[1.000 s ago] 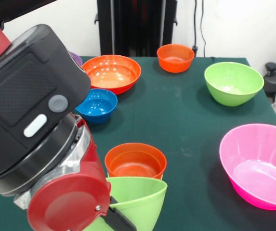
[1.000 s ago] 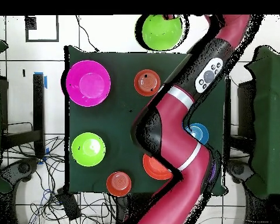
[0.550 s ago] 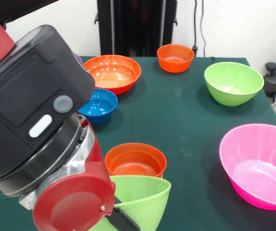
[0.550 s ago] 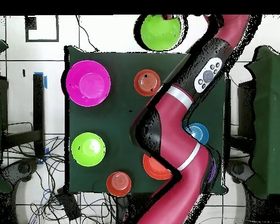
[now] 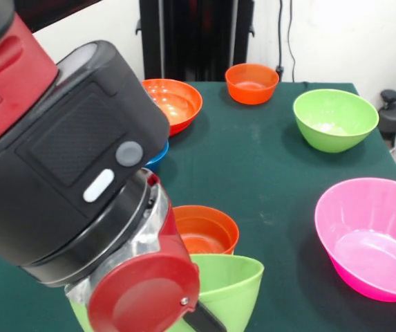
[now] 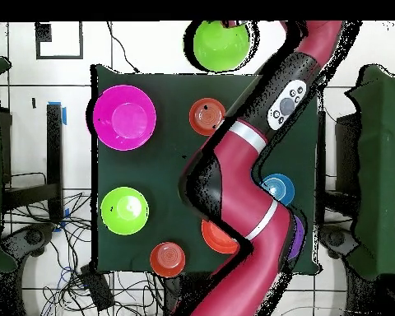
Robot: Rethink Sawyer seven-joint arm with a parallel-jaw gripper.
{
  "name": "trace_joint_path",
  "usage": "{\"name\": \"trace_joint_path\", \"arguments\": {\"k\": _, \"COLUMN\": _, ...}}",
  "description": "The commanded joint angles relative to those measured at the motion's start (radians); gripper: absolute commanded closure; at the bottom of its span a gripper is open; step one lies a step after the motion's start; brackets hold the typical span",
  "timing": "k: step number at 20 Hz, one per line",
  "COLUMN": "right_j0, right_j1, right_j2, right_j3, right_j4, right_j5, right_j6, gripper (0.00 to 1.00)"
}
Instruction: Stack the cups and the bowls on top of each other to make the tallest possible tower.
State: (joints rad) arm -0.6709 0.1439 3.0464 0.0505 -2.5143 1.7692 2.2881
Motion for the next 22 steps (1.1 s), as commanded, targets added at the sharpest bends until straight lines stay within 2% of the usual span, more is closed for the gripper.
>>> {"name": "trace_joint_path", "arguments": {"k": 1, "right_j0": 0.018, "right_j1": -0.037, "right_j2": -0.042, "right_j3": -0.154, "right_j4": -0.080, "right_j5": 0.090, "right_j6": 0.133, "gripper": 1.00}}
{"name": "trace_joint_path", "arguments": {"k": 3, "right_j0": 0.007, "right_j1": -0.041, "right_j2": -0.051, "right_j3": -0.154, "right_j4": -0.060, "right_j5": 0.111, "right_j6": 0.100, "gripper": 1.00}}
{"name": "trace_joint_path", "arguments": {"k": 9, "right_j0": -0.012, "right_j1": -0.066, "right_j2": -0.080, "right_j3": -0.150, "right_j4": -0.012, "right_j5": 0.182, "right_j6": 0.097, "gripper": 1.00}}
{"name": "trace_joint_path", "arguments": {"k": 15, "right_j0": -0.019, "right_j1": -0.083, "right_j2": -0.175, "right_j3": -0.112, "right_j4": 0.063, "right_j5": 0.216, "right_j6": 0.023, "gripper": 1.00}}
{"name": "trace_joint_path", "arguments": {"k": 17, "right_j0": -0.028, "right_j1": -0.084, "right_j2": -0.224, "right_j3": -0.088, "right_j4": 0.097, "right_j5": 0.227, "right_j6": 0.010, "gripper": 1.00}}
{"name": "trace_joint_path", "arguments": {"k": 22, "right_j0": -0.053, "right_j1": -0.073, "right_j2": -0.325, "right_j3": -0.019, "right_j4": 0.259, "right_j5": 0.274, "right_j6": 0.036, "gripper": 1.00}}
